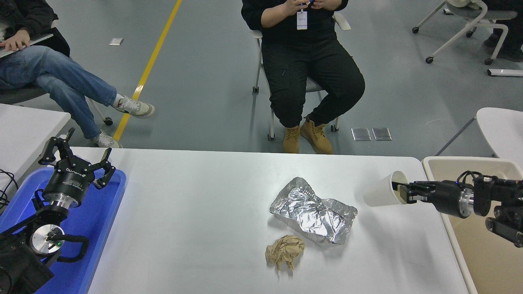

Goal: Clean the table surface

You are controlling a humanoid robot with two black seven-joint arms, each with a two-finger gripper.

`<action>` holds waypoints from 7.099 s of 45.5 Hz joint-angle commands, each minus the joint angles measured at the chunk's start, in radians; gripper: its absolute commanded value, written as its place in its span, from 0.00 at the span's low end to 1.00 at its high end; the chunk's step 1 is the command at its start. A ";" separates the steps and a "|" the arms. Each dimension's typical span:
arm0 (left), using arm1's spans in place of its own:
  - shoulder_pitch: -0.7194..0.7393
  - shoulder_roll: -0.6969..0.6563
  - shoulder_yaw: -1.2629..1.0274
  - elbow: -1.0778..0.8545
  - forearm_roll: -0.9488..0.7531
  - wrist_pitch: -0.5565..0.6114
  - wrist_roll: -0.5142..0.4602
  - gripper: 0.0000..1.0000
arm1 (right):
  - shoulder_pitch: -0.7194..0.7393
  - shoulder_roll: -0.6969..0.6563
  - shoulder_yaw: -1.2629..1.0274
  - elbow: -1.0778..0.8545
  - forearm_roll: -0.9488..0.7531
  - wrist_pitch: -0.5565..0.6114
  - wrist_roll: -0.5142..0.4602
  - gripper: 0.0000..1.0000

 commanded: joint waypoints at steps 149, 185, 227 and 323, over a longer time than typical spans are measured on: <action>0.000 0.000 0.000 0.000 0.000 0.000 0.000 1.00 | -0.422 0.261 0.273 -0.683 0.598 0.263 -0.837 0.00; 0.000 0.000 0.000 0.000 0.000 0.000 0.000 1.00 | -0.422 0.266 0.273 -0.683 0.598 0.252 -0.837 0.00; 0.000 0.000 0.000 0.000 0.000 0.000 0.000 1.00 | -0.348 0.253 0.464 -0.675 0.598 0.175 -0.832 0.97; 0.000 0.000 0.000 0.000 0.000 0.000 0.000 1.00 | -0.089 -0.286 1.288 0.217 0.848 0.402 -0.824 0.99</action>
